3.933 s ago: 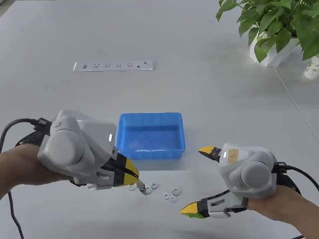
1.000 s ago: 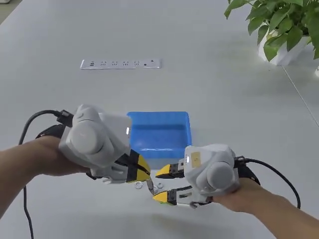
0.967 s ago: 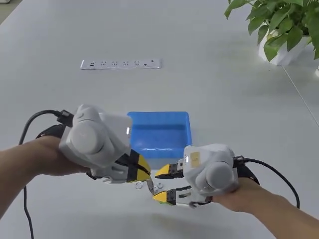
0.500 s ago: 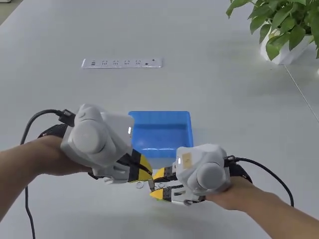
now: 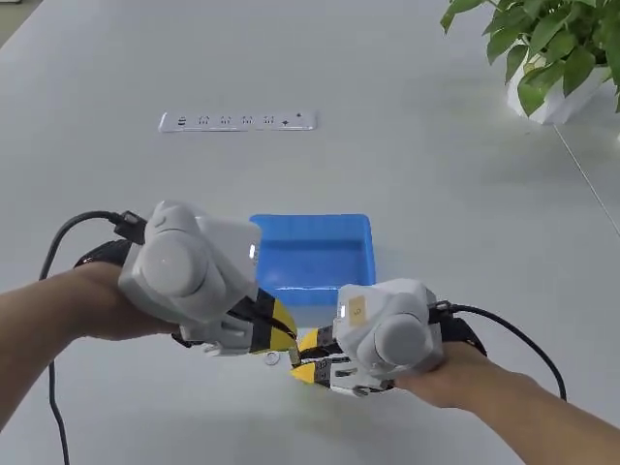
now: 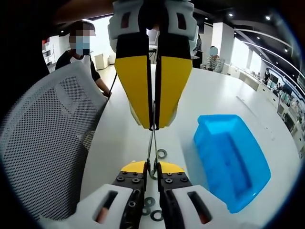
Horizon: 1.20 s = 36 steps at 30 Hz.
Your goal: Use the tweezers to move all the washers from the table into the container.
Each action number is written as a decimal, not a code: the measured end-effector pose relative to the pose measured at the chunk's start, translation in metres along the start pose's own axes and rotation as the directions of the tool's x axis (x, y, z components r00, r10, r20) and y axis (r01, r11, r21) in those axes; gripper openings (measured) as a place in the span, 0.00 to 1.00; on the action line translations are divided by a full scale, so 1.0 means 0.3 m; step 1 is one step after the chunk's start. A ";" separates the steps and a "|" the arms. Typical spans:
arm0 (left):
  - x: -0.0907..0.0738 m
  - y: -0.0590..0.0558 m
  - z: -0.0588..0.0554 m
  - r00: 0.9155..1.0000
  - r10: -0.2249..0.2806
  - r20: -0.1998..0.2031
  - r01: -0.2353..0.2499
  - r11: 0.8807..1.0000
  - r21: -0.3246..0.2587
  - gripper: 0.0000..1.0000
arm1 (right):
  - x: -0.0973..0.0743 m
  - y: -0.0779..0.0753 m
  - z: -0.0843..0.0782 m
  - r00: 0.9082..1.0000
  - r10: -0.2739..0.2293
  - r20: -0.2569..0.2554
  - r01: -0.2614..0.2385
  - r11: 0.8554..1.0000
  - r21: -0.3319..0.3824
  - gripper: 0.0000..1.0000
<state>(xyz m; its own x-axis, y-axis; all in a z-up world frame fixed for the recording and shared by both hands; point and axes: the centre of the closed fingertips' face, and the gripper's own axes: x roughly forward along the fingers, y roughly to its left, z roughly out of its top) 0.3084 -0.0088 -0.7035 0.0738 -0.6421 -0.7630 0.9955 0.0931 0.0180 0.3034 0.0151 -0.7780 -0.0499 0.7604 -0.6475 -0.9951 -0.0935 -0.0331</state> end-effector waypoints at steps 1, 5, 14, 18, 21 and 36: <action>0.000 -0.001 0.000 1.000 -0.001 -0.001 0.001 1.000 0.001 0.05 | 0.001 -0.001 0.002 1.000 -0.001 -0.002 0.001 1.000 -0.002 0.09; 0.000 -0.006 0.005 1.000 -0.001 0.000 0.001 1.000 0.000 0.05 | -0.001 0.000 0.000 1.000 -0.002 -0.010 0.002 1.000 0.006 0.08; 0.004 -0.006 0.009 1.000 0.000 0.002 0.000 1.000 0.006 0.05 | -0.007 0.003 -0.002 1.000 -0.001 -0.016 0.001 1.000 0.023 0.08; 0.005 -0.006 0.010 1.000 -0.002 0.001 0.002 1.000 0.006 0.05 | -0.007 0.003 -0.003 1.000 0.000 -0.015 0.001 1.000 0.023 0.08; 0.006 -0.007 0.010 1.000 -0.005 0.003 0.005 1.000 0.005 0.05 | -0.008 0.004 -0.004 1.000 -0.002 -0.015 0.002 1.000 0.019 0.08; 0.005 -0.009 0.016 1.000 0.004 0.013 -0.004 1.000 0.017 0.08 | -0.005 0.006 -0.003 1.000 -0.003 -0.007 0.003 1.000 0.010 0.07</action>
<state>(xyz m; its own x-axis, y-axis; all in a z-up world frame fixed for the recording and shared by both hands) 0.3062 -0.0137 -0.7017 0.0787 -0.6520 -0.7542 0.9960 0.0830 0.0321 0.3018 0.0132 -0.7777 -0.0464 0.7564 -0.6525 -0.9961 -0.0845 -0.0271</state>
